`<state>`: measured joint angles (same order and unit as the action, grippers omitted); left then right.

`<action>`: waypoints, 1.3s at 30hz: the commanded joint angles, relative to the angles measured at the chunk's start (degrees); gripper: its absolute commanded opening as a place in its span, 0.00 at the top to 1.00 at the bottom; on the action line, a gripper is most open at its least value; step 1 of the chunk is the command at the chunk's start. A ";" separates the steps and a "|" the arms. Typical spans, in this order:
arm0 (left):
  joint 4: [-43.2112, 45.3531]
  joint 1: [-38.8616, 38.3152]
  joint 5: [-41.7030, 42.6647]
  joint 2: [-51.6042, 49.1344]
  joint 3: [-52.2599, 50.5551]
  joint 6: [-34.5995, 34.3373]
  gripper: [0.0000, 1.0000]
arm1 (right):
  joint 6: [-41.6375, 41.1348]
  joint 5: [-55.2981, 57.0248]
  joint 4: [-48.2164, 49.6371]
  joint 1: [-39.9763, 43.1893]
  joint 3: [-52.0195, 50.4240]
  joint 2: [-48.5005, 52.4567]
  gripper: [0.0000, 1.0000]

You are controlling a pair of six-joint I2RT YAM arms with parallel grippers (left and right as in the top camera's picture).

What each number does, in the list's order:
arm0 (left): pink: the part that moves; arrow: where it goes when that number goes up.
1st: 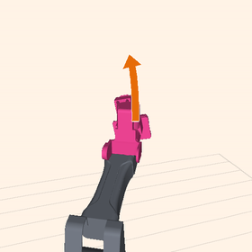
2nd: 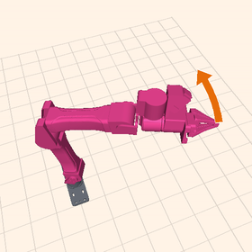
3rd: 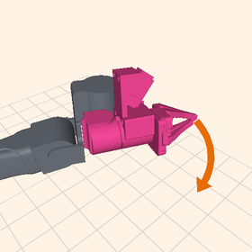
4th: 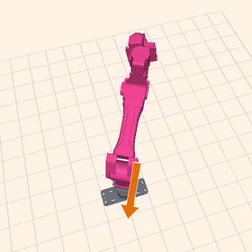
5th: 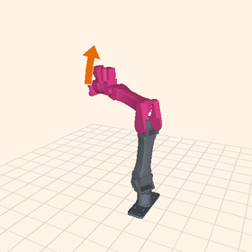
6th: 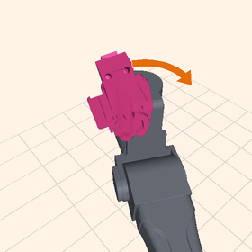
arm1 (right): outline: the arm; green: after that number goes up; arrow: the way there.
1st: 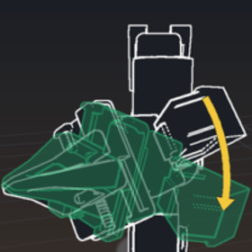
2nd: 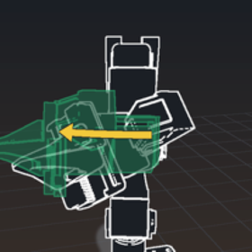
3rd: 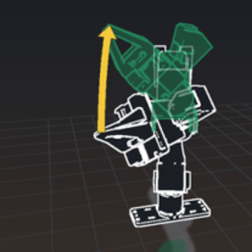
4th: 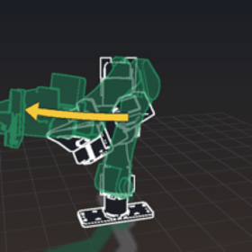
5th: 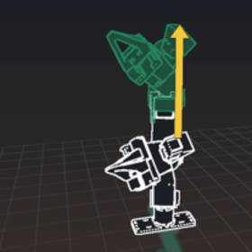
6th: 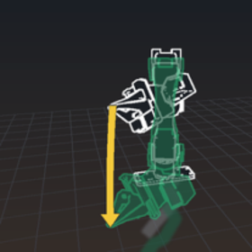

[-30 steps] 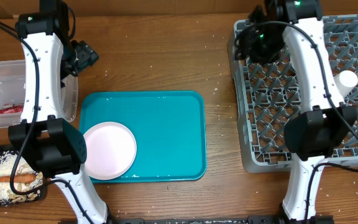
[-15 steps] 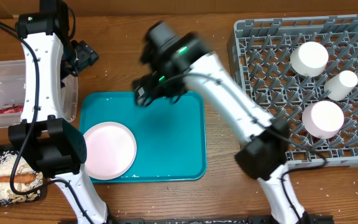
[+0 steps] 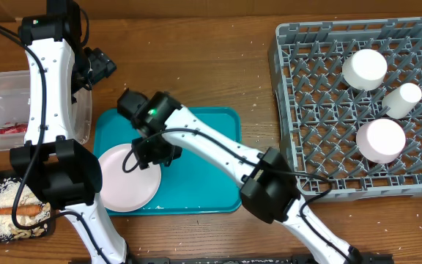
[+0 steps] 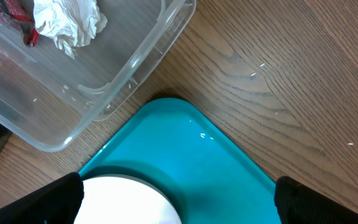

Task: Sort waste into correct bins and load items into the dishwasher
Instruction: 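Reach the right gripper to the pink plate and lift its edge, then carry the pink plate right into the dish rack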

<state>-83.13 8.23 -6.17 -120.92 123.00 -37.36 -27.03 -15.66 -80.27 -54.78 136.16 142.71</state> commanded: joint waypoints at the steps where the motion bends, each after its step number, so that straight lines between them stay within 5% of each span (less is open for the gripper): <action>1: -0.15 -0.52 -0.17 0.28 0.48 -0.35 0.00 | -2.21 0.70 0.11 -0.13 0.72 3.50 0.49; 13: -0.15 -0.52 -0.17 0.28 0.48 -0.35 0.00 | -6.25 11.45 -1.97 0.92 0.68 6.36 0.58; 23: -0.15 -0.52 -0.17 0.28 0.48 -0.35 0.00 | -6.29 19.71 -13.00 12.48 0.70 5.90 0.65; 39: -0.15 -0.55 -0.17 0.28 0.48 -0.35 0.00 | -5.07 19.30 -15.06 19.87 -0.42 -6.16 0.57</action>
<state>-83.13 8.23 -6.17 -120.92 123.00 -37.36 -32.60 4.03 -96.51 -36.29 136.14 138.65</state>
